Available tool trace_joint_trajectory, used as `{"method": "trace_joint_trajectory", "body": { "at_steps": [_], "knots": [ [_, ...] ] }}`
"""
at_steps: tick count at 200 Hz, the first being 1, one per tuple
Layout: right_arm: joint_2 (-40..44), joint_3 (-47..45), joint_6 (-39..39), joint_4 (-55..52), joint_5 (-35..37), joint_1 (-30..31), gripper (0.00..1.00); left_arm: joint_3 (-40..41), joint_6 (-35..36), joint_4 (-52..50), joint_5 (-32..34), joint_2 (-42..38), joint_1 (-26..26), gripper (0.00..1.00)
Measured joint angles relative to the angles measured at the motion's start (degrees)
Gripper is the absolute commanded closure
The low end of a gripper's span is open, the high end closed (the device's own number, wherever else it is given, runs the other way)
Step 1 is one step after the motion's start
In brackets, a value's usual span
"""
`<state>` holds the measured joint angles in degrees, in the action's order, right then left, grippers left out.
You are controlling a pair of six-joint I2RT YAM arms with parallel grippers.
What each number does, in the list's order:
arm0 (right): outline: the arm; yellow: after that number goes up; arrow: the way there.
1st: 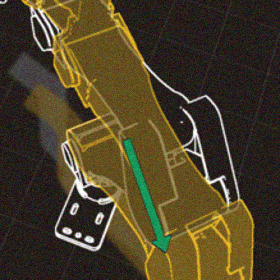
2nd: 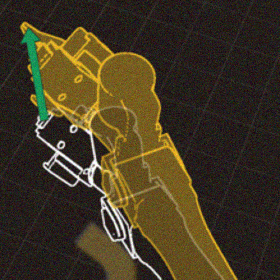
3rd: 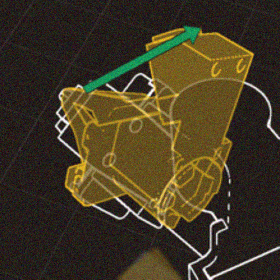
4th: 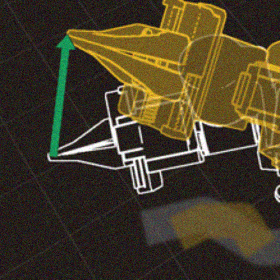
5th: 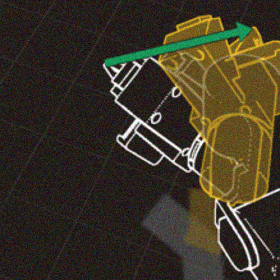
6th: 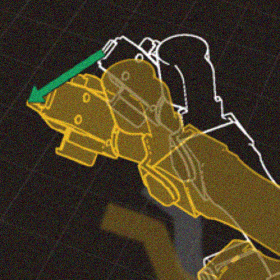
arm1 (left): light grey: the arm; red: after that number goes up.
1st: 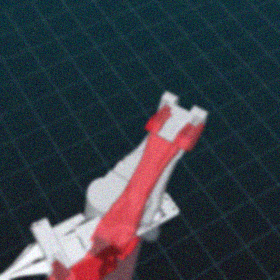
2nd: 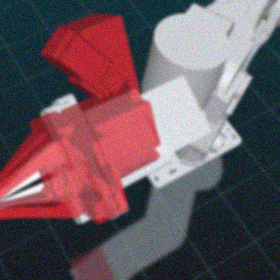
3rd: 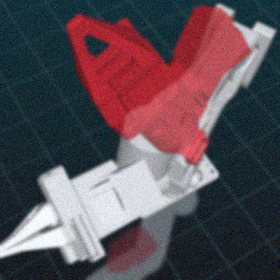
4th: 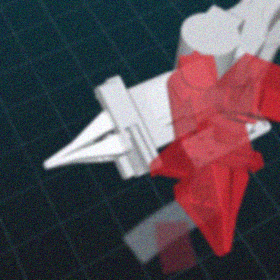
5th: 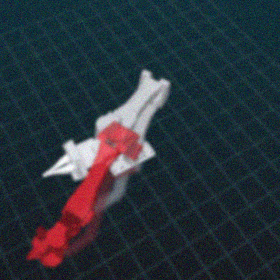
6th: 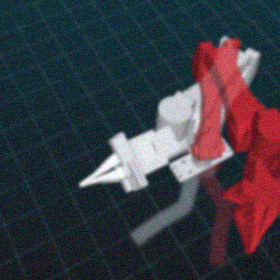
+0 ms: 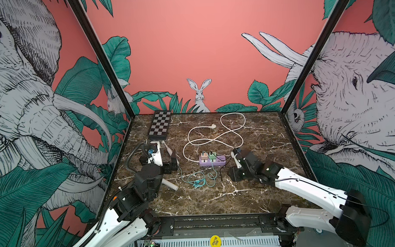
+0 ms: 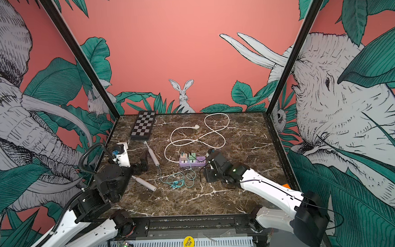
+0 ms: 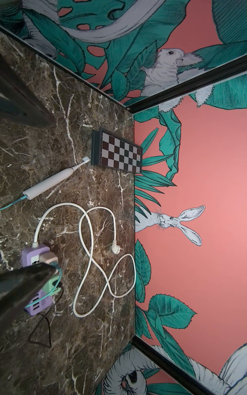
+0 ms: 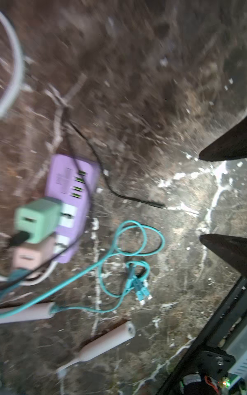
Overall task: Charge the electric toothbrush
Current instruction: Pick up the charging cable from the center of the board.
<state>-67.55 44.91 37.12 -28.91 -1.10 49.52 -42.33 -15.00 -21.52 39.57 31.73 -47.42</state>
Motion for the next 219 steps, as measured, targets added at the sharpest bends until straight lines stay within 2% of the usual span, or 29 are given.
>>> {"method": "trace_joint_trajectory", "body": {
  "at_steps": [14, 25, 62, 124, 170, 219],
  "knots": [
    [-3.04, -0.22, 3.87, 1.18, 0.09, 3.56, 0.47, 0.83, -1.01, -0.15, -0.02, 0.28, 0.0, 0.01],
    [-5.9, -0.04, 6.14, 3.15, 0.22, 5.31, 0.52, 1.29, -1.51, -0.35, -0.04, 0.72, 0.0, 0.01],
    [-12.96, 0.46, 10.78, 7.63, 1.62, 6.75, 0.59, 1.9, -1.79, -0.96, 0.15, 1.33, 0.0, 0.01],
    [-21.0, 4.5, 10.25, 9.57, 4.96, 5.97, 0.63, 2.95, -1.64, -0.9, 0.39, 1.22, 0.02, 0.01],
    [-23.54, 4.79, 9.2, 9.81, 5.14, 3.34, 0.69, 2.95, -1.44, -0.9, 0.39, 1.53, 0.02, 0.01],
    [-27.34, 5.75, 8.96, 10.93, 3.98, 3.23, 0.76, 2.95, -1.25, -0.87, 0.37, 2.32, 0.24, 0.01]
  ]
}}
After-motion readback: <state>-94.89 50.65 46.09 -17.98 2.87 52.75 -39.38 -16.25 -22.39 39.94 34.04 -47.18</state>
